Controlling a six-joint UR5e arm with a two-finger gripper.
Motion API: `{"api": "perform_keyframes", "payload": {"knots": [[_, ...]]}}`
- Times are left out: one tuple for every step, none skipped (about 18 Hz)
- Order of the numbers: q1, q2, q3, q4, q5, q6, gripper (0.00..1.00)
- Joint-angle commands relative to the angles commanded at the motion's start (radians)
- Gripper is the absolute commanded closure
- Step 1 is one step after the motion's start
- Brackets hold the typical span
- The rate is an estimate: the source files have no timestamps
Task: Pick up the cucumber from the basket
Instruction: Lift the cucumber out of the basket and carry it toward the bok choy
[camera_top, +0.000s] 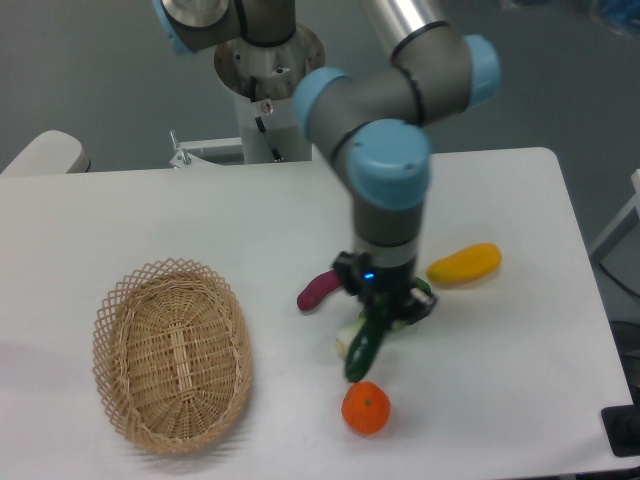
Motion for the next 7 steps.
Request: {"api": "perform_keyframes", "payload": {"knots": [[0.014,0.000,0.002,-0.005,0.000,0.031,0.72],[0.026,-0.002,0.000,-0.005,0.000,0.054,0.72],[0.041,-0.002,0.002,-0.003,0.002,0.071,0.72],[0.054,-0.003,0.002,-0.003,0.002,0.083,0.72],[0.061,-0.003,0.002,-0.005,0.002,0.101,0.72],[0.071,-0.002,0.002,-0.005,0.002,0.117,0.72],[0.075,-0.003,0.002,-0.005,0.002,0.134,0.72]]}}
